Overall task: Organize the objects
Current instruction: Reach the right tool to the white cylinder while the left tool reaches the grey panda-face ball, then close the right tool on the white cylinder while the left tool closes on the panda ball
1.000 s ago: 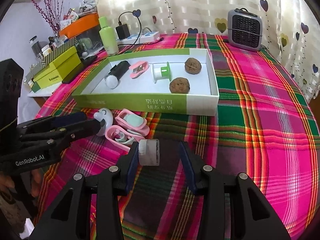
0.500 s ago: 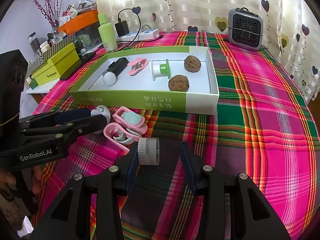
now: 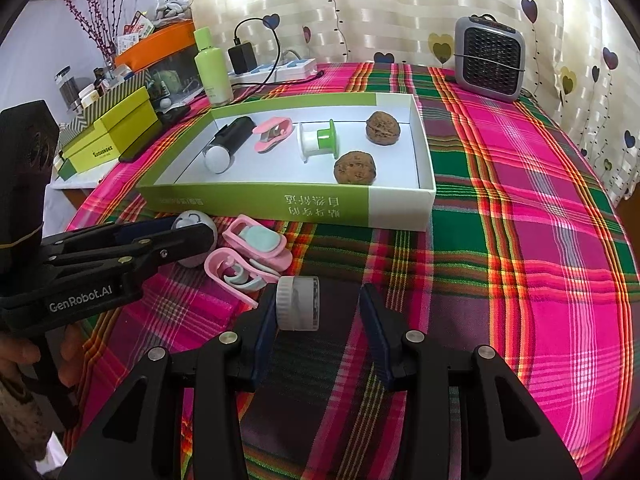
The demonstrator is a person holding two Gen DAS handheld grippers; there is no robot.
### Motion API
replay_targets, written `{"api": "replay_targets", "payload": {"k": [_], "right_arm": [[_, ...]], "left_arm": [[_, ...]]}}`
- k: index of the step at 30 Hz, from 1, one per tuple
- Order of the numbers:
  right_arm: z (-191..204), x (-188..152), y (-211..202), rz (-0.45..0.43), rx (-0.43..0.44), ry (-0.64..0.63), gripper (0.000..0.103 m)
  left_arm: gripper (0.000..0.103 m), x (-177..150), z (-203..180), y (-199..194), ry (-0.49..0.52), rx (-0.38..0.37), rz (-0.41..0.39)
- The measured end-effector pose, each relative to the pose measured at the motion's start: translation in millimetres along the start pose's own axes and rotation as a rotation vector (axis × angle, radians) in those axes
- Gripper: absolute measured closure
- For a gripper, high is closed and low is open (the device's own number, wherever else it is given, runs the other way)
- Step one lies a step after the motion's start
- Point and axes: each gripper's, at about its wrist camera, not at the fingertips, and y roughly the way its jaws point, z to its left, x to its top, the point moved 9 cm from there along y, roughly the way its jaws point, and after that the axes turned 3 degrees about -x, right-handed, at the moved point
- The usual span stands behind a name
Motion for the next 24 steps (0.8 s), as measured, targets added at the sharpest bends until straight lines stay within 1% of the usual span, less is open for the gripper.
{"api": "replay_targets", "payload": {"k": [6, 10, 13, 18, 24], "right_arm": [[0.0, 0.3, 0.1, 0.000, 0.001, 0.000, 0.061], [-0.1, 0.4, 0.1, -0.001, 0.002, 0.002, 0.062], [0.1, 0.7, -0.3, -0.002, 0.006, 0.007, 0.065], [-0.5, 0.7, 0.2, -0.004, 0.008, 0.008, 0.070], [0.4, 0.4, 0.7, -0.004, 0.008, 0.006, 0.073]], "left_arm": [[0.063, 0.3, 0.8, 0.0, -0.005, -0.003, -0.003], [0.070, 3.0, -0.5, -1.3, -0.007, -0.005, -0.011], [0.072, 3.0, -0.5, -2.3, -0.007, -0.005, -0.013], [0.072, 3.4, -0.3, -4.7, -0.012, -0.008, -0.016], [0.072, 3.3, 0.4, -5.7, -0.015, -0.007, -0.017]]}}
